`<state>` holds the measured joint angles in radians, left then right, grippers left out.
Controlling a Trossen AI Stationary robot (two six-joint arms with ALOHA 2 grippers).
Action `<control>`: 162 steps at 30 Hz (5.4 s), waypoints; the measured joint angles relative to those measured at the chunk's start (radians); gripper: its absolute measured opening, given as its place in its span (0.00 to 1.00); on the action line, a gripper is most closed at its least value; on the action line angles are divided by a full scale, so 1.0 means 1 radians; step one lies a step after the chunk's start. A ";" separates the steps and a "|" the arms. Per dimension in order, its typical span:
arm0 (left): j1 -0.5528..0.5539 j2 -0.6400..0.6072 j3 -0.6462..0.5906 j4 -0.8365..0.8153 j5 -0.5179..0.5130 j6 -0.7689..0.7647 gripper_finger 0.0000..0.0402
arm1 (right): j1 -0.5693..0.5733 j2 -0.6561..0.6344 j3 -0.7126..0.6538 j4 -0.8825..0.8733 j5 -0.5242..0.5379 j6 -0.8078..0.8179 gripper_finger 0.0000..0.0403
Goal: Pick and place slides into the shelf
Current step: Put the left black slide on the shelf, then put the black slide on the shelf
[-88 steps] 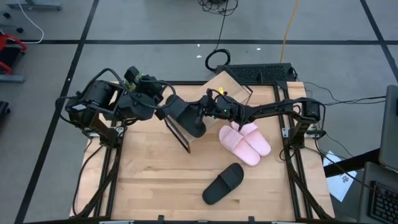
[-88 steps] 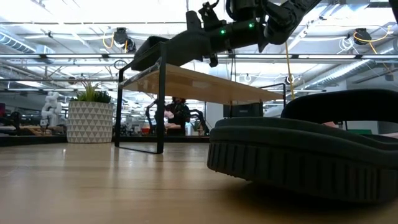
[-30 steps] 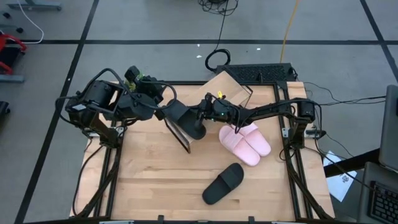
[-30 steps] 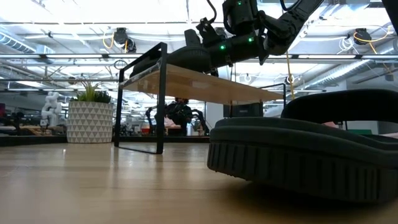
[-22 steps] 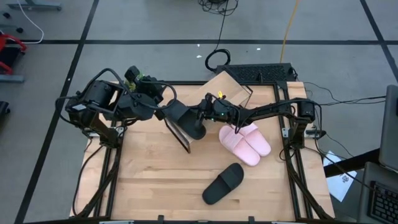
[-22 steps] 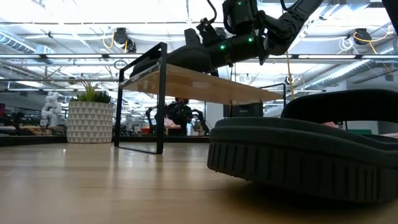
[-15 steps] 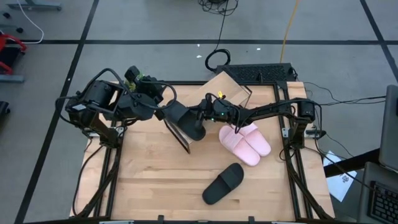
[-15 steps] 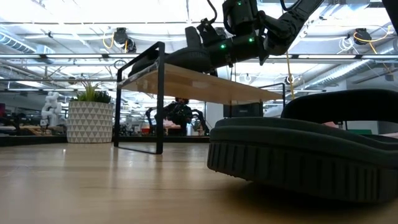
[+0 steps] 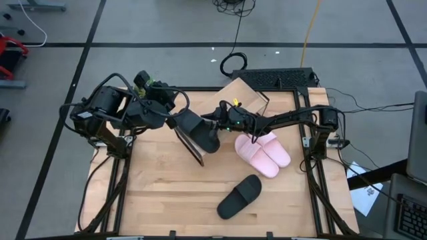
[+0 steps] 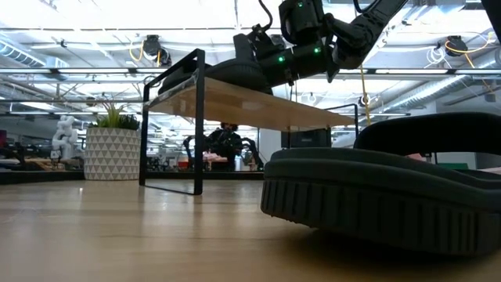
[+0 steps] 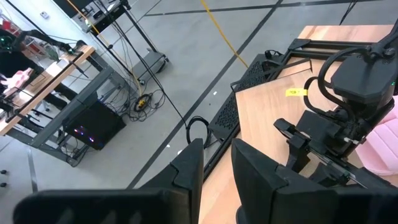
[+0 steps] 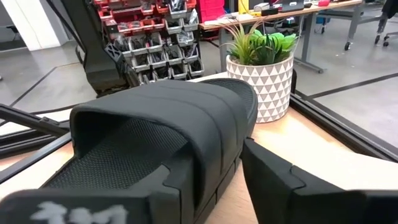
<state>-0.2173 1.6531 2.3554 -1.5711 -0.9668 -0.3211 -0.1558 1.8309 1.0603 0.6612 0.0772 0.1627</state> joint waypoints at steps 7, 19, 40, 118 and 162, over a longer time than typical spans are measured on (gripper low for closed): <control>0.000 0.000 0.000 0.000 0.000 0.000 0.22 | 0.001 0.001 0.000 0.000 -0.002 0.009 0.35; 0.000 0.000 0.000 0.000 -0.001 0.002 0.22 | 0.003 -0.001 0.000 0.000 -0.004 0.009 0.45; 0.028 0.000 0.000 0.000 -0.002 0.004 0.22 | 0.004 -0.038 -0.002 -0.028 -0.033 0.008 0.53; -0.360 0.653 0.000 0.579 0.483 -0.238 0.22 | 0.354 -0.608 0.000 -1.622 -0.184 -0.070 0.57; -0.285 0.828 -0.011 0.632 0.509 0.370 0.22 | 0.354 -0.608 0.000 -1.618 -0.179 -0.070 0.57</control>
<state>-0.5022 2.4808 2.3447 -0.9394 -0.4579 0.0490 0.1986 1.2228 1.0603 -0.9570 -0.1013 0.0926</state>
